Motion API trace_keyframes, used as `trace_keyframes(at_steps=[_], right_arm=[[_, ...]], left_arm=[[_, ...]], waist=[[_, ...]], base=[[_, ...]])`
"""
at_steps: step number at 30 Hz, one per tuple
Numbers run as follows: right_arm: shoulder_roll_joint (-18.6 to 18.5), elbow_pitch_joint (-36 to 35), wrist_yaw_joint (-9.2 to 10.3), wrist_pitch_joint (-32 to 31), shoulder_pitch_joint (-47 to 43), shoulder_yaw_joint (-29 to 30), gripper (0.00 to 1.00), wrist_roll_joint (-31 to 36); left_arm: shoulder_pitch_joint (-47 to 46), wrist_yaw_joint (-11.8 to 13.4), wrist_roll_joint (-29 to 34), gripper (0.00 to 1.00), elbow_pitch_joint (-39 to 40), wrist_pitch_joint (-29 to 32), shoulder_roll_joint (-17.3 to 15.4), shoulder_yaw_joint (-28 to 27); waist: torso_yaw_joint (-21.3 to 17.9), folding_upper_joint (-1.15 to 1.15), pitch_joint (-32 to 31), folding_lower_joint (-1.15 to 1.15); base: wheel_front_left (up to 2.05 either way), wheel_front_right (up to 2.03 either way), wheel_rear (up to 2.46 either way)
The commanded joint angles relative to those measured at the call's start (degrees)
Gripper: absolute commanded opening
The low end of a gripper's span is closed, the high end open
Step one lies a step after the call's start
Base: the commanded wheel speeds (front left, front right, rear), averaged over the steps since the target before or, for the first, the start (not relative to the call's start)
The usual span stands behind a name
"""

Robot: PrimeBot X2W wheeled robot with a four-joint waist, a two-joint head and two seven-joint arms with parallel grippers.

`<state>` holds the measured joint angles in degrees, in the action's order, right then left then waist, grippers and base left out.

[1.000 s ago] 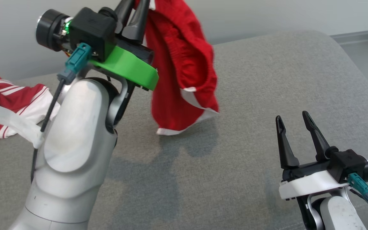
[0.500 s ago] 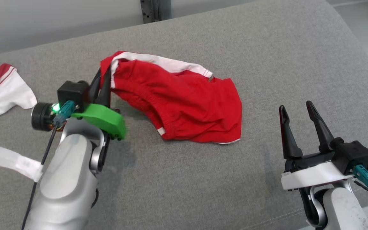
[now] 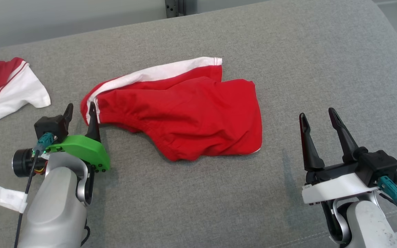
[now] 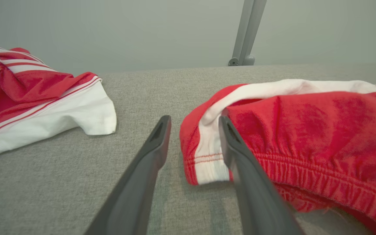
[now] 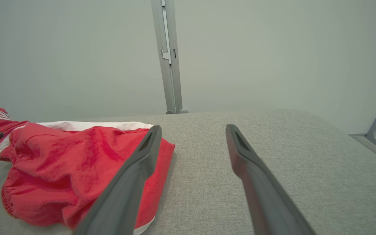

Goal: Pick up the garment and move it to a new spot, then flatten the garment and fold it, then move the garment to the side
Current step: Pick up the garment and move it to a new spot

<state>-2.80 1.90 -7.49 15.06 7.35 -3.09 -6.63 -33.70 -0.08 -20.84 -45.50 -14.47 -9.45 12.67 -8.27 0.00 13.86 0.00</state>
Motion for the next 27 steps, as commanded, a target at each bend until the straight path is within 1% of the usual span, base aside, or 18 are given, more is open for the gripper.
trace_keyframes(at_steps=[1,5,9,17,27], right_arm=[[-0.2,0.3,0.0,0.2,-0.3,0.1,1.0,0.3],[-0.2,0.5,0.0,0.2,-1.0,0.1,1.0,0.7],[-0.2,0.6,0.0,0.2,-1.6,0.2,1.0,1.0],[-0.2,0.8,0.01,0.2,-2.7,0.8,1.0,1.9],[-0.2,1.1,0.01,0.2,-4.2,0.8,1.0,3.1]], left_arm=[[1.3,-0.3,-0.1,1.0,-0.4,-0.4,0.0,-0.3],[3.0,-0.8,-0.4,1.0,0.6,-0.8,0.5,-1.2],[6.2,-1.4,0.2,1.0,5.6,-0.7,1.2,-3.0],[14.9,-2.0,2.4,1.0,16.6,-0.7,3.6,-6.1],[26.1,-2.4,4.9,1.0,26.9,-0.7,5.6,-7.4]], waist=[[0.5,0.0,-0.6,0.0],[1.3,0.0,-2.0,0.0],[2.2,0.0,-3.6,0.0],[3.9,0.0,-7.6,0.0],[5.0,0.0,-12.0,0.0]], base=[[0.0,0.0,0.0],[0.0,0.0,0.0],[0.0,0.0,0.0],[0.0,0.0,0.0],[0.0,0.0,0.0]])
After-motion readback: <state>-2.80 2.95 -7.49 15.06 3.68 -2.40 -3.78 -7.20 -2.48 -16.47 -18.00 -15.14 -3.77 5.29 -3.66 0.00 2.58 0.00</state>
